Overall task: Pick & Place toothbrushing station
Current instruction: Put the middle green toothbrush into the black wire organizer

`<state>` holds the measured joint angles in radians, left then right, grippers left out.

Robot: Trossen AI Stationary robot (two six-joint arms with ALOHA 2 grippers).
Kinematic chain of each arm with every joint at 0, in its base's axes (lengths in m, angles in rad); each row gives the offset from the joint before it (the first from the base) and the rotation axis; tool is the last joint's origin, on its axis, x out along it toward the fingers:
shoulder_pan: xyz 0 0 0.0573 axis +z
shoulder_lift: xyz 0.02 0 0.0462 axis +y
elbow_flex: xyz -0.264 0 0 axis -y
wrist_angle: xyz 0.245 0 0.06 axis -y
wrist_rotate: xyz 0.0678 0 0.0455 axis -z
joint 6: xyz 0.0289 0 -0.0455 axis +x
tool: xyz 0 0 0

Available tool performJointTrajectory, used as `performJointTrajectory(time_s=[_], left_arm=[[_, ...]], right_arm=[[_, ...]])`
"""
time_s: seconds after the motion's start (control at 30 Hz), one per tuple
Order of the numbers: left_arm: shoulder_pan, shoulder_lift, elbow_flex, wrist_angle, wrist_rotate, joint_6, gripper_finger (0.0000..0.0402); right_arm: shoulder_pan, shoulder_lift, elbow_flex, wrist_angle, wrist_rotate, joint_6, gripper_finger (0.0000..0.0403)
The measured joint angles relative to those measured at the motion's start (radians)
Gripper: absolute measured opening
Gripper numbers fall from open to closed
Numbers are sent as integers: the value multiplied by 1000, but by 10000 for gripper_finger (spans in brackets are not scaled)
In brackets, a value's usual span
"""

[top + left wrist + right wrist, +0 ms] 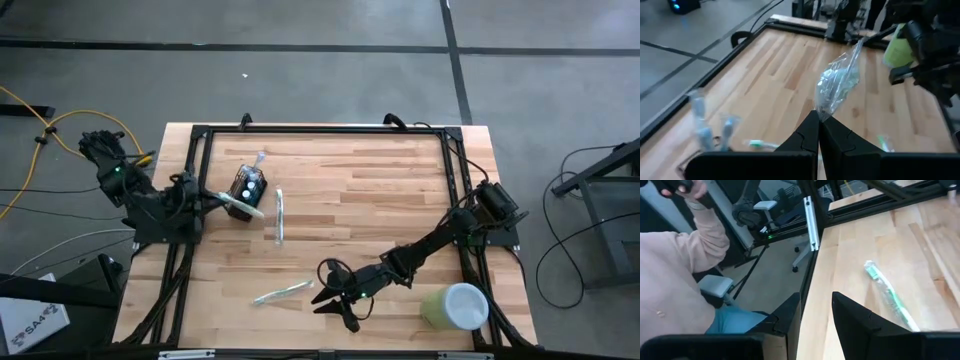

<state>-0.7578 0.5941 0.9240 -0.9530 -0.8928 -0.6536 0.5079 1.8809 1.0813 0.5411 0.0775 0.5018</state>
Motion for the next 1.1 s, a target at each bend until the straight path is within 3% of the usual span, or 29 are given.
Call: performJointTrajectory(time_s=[0.13, 0.33, 0.9, 1.1], left_arm=[[9, 65, 83, -173, 2, -98, 0], [44, 113, 120, -453, 16, -396, 0], [48, 98, 121, -519, 72, -453, 0], [48, 94, 121, -602, 68, -538, 0]], right_arm=[[0, 0, 0, -1, 7, 2, 103], [0, 0, 0, -6, 6, 3, 103], [0, 0, 0, -15, 2, -1, 103], [0, 0, 0, -15, 3, 1, 103]])
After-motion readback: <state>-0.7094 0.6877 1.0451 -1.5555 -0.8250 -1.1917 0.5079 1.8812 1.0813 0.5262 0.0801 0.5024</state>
